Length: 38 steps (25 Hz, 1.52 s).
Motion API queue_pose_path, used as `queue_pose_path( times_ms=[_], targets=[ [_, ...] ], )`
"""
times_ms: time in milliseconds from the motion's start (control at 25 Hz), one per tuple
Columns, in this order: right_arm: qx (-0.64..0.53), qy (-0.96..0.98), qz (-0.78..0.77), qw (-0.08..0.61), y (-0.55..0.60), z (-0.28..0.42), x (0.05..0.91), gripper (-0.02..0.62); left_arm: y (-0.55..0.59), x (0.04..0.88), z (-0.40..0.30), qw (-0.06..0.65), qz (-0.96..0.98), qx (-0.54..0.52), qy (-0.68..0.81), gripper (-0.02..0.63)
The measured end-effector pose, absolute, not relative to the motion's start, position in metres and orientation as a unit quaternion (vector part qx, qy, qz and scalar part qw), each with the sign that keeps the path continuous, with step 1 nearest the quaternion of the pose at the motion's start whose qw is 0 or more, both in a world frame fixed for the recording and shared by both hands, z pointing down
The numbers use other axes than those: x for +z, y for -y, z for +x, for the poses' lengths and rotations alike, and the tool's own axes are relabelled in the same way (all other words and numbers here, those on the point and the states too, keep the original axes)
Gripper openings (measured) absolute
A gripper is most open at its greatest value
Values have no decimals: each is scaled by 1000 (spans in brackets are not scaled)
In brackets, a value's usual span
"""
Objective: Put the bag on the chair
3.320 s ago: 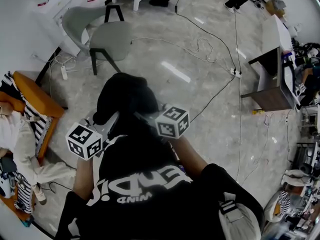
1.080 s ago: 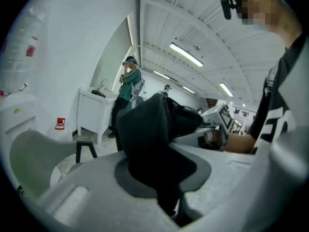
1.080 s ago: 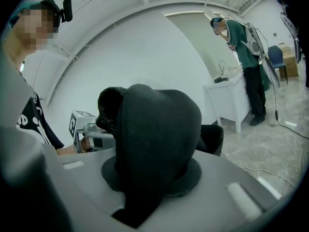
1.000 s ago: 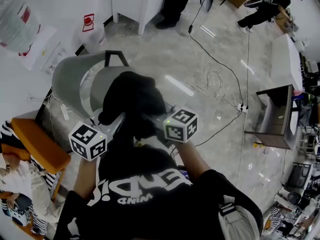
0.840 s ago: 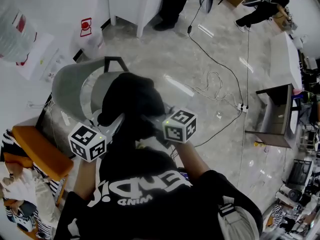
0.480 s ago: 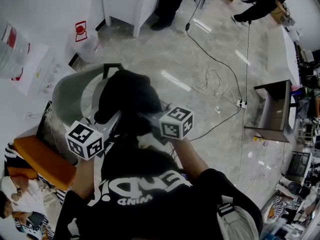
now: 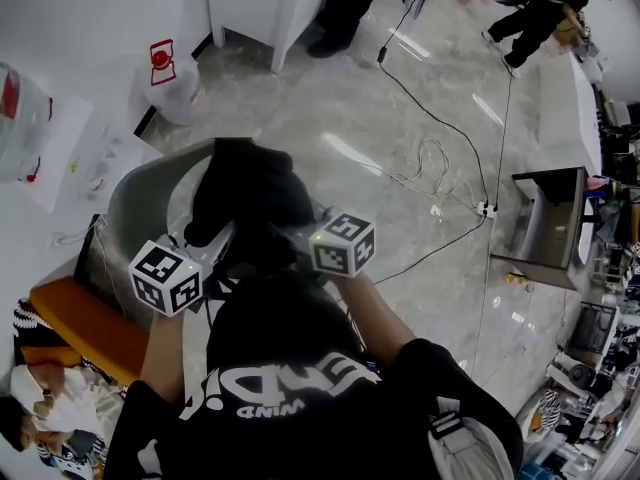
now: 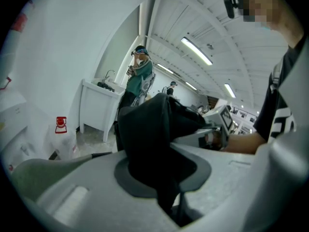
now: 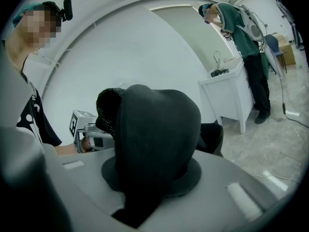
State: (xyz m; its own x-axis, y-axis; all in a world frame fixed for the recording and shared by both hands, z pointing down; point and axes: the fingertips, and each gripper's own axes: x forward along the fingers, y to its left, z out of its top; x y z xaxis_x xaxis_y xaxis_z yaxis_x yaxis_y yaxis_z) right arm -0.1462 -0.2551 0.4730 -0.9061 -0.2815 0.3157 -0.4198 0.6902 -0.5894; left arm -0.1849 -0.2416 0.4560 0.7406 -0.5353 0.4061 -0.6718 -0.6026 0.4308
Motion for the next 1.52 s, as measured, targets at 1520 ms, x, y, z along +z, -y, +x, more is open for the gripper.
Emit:
queue_pose_path(
  times_ms=[1520],
  targets=[
    [401, 888, 173, 148, 377, -195, 648, 78, 372, 637, -239, 366, 841, 167, 362, 69]
  ],
)
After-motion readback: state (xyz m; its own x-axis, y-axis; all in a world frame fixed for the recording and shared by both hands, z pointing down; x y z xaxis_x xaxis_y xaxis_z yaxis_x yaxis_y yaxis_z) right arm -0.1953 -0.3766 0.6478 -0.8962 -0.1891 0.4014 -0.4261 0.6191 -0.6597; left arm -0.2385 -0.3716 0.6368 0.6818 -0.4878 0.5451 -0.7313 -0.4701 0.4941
